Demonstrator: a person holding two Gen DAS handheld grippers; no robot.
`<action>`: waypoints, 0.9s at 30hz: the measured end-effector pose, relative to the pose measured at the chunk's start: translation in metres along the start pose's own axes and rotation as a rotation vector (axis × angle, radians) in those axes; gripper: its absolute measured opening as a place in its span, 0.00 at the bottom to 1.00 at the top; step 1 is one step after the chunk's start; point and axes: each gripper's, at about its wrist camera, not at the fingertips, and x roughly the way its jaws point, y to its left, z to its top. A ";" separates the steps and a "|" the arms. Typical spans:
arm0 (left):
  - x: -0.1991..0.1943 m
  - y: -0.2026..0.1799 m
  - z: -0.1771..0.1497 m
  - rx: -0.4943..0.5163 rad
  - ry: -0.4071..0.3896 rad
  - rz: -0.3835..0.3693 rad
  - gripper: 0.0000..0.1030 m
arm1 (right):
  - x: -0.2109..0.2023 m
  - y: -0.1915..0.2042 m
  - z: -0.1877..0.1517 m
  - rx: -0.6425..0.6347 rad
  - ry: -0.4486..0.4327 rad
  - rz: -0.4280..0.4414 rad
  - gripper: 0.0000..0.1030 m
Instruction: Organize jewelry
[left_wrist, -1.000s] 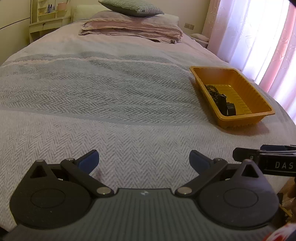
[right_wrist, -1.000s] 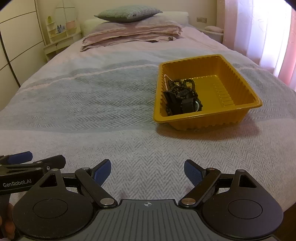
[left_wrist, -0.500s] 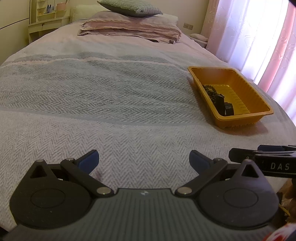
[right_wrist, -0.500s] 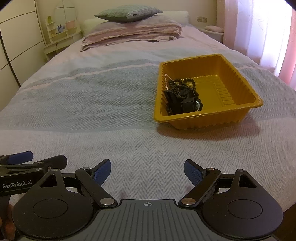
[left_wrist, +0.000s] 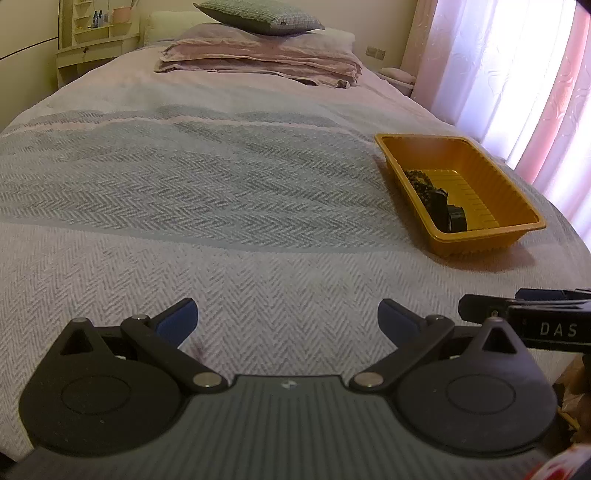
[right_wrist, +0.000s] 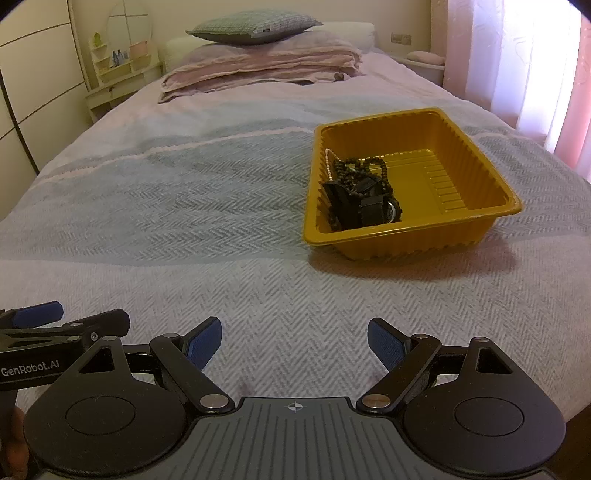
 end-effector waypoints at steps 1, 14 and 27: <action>0.000 0.000 0.000 -0.001 0.000 0.000 1.00 | 0.000 0.000 0.000 0.000 0.000 -0.001 0.83; -0.004 -0.001 0.003 0.004 -0.008 -0.002 1.00 | -0.002 -0.001 0.000 -0.002 -0.004 -0.002 0.83; -0.004 -0.003 0.005 0.008 -0.012 -0.006 1.00 | -0.003 0.001 0.003 -0.007 -0.009 -0.002 0.83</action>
